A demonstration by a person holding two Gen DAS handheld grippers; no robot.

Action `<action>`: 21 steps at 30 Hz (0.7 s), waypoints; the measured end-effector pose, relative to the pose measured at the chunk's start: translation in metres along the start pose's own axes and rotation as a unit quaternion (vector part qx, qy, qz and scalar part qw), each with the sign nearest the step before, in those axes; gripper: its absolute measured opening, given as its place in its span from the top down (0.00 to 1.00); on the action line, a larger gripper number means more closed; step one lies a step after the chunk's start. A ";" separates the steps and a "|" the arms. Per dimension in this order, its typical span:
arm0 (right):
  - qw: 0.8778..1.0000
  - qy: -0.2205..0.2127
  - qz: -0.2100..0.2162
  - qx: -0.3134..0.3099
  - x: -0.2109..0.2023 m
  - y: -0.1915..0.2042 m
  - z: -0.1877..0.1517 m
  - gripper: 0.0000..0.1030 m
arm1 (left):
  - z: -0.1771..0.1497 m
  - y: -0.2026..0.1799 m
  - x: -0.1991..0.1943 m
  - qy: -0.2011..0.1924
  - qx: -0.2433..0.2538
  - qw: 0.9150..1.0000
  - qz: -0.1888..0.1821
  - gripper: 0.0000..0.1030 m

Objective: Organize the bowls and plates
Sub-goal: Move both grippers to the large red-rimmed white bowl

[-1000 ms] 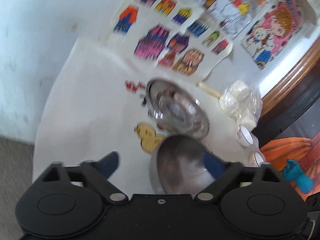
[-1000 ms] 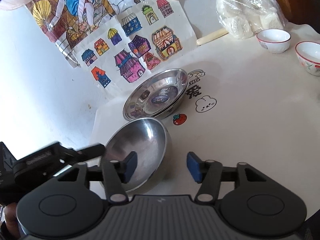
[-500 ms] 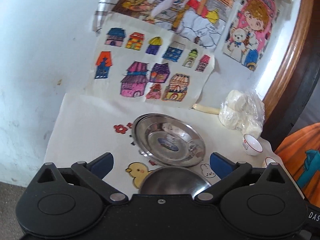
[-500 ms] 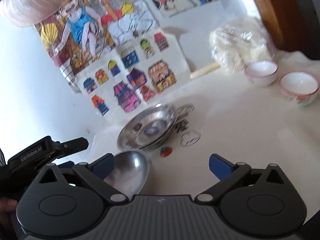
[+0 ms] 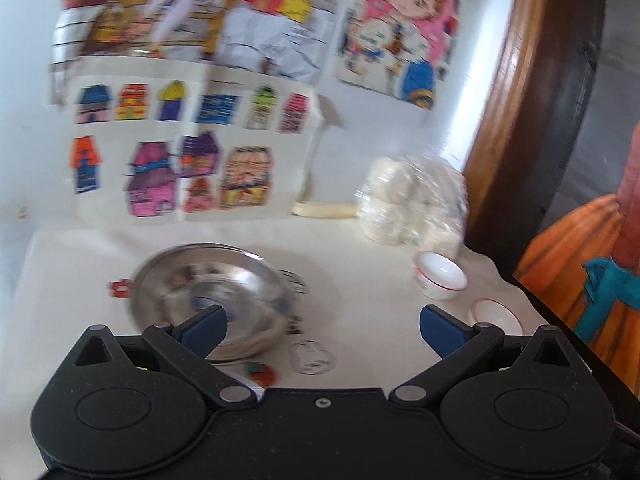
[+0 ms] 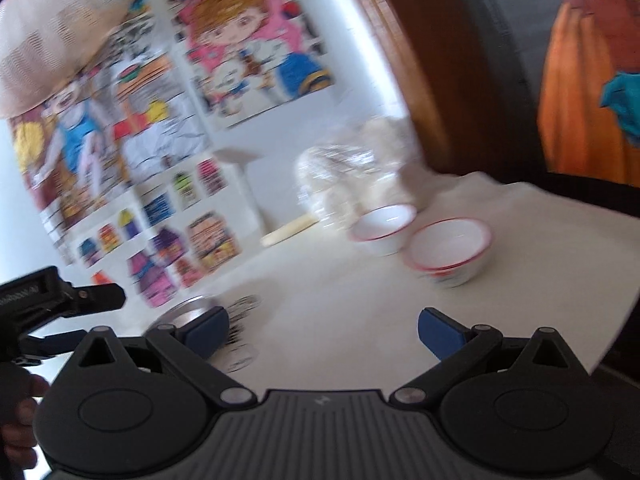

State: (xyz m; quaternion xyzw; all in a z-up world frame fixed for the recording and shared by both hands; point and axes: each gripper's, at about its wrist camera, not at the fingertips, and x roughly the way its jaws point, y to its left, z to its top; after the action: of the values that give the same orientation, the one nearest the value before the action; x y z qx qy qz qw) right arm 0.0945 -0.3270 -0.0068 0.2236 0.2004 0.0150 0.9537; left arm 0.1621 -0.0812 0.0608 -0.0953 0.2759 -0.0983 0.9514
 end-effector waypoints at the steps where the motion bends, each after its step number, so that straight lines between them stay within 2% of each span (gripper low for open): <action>1: 1.000 -0.003 -0.008 0.002 -0.001 -0.007 0.000 0.00 | -0.001 -0.008 0.004 0.004 0.004 1.000 -0.002 0.01; 11: 0.994 -0.011 -0.111 -0.007 0.009 -0.067 0.014 0.00 | -0.008 -0.076 0.066 0.081 0.031 0.996 -0.030 0.01; 17: 0.984 -0.024 -0.171 -0.035 0.025 -0.091 0.023 0.00 | -0.008 -0.103 0.105 0.090 0.042 0.995 -0.018 0.01; 21: 0.982 -0.023 -0.183 -0.042 0.038 -0.102 0.031 0.00 | -0.004 -0.113 0.130 0.096 0.021 0.995 -0.019 0.01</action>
State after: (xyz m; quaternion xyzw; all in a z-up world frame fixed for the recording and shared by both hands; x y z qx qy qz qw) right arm 0.1354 -0.4268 -0.0400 0.1435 0.2152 -0.1562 0.9533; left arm 0.2524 -0.2213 0.0184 -0.0702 0.3615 -0.1305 0.9205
